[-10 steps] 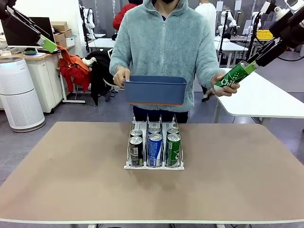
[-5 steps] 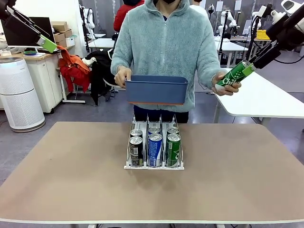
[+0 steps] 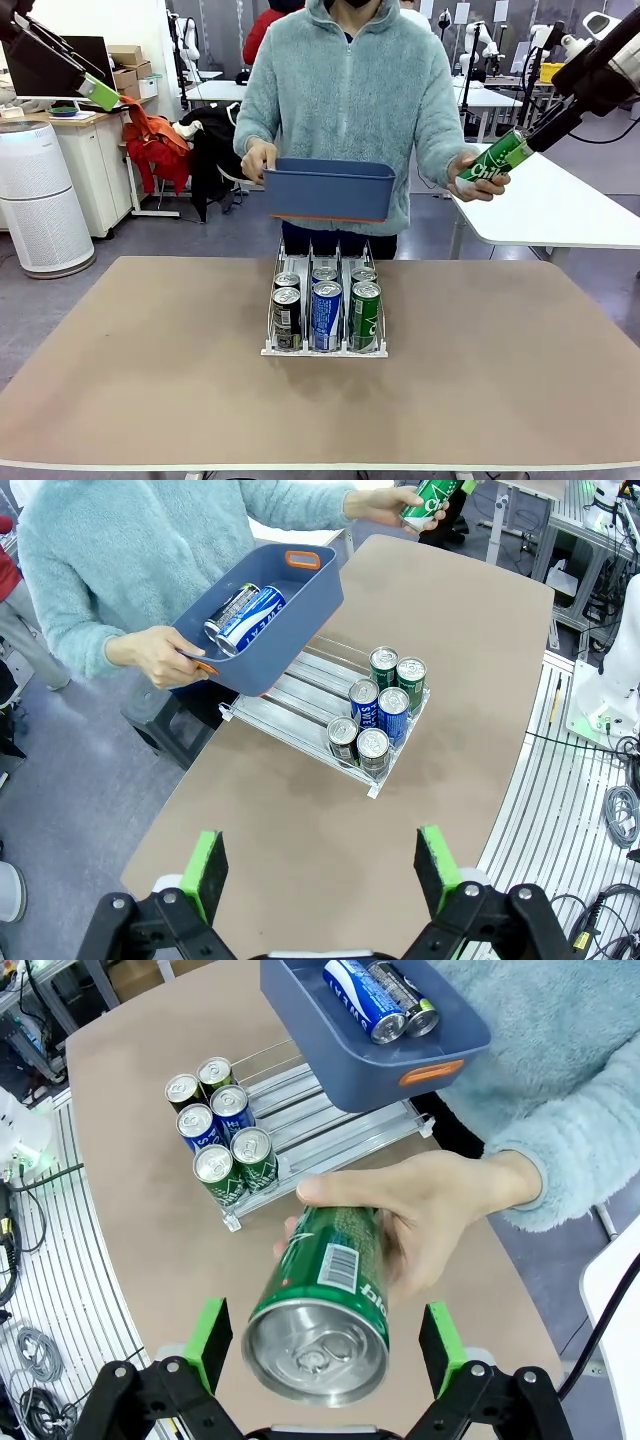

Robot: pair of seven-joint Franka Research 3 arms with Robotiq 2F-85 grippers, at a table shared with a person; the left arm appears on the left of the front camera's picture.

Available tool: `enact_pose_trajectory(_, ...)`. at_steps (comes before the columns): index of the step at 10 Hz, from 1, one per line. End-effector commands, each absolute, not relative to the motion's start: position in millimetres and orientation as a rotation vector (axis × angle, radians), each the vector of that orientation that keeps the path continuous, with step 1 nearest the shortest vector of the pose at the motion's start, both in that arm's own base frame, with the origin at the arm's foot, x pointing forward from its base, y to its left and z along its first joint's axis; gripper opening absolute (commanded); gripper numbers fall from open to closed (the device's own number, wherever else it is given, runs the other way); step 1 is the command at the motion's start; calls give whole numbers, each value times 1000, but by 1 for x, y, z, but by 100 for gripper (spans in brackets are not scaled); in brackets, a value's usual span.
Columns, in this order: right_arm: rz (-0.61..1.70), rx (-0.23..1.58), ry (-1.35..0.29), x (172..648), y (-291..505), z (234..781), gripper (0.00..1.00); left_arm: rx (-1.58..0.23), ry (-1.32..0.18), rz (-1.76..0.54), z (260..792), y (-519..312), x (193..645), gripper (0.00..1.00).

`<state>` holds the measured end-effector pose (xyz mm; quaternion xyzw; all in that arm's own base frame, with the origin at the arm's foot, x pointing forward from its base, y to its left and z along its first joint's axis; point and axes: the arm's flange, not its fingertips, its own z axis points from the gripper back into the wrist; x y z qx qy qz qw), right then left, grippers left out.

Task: Fill the beverage cans into the dispenser.
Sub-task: Pick up the Sprite handed by the human.

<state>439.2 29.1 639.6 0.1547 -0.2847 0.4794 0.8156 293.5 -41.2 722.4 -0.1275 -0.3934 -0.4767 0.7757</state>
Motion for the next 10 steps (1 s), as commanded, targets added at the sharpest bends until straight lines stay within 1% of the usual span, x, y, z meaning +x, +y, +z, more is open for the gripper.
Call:
enact_pose_trajectory(1, 1026, 363, -619, 443, 32, 639, 100, -277, -849, -1033, 722, -41, 293, 100)
enact_pose_trajectory(9, 1022, 343, -607, 442, 34, 638, 100, -277, -849, -1033, 722, -41, 293, 100)
enact_pose_trajectory(10, 1023, 342, -607, 442, 34, 638, 84, -277, -849, -1033, 722, -41, 293, 100)
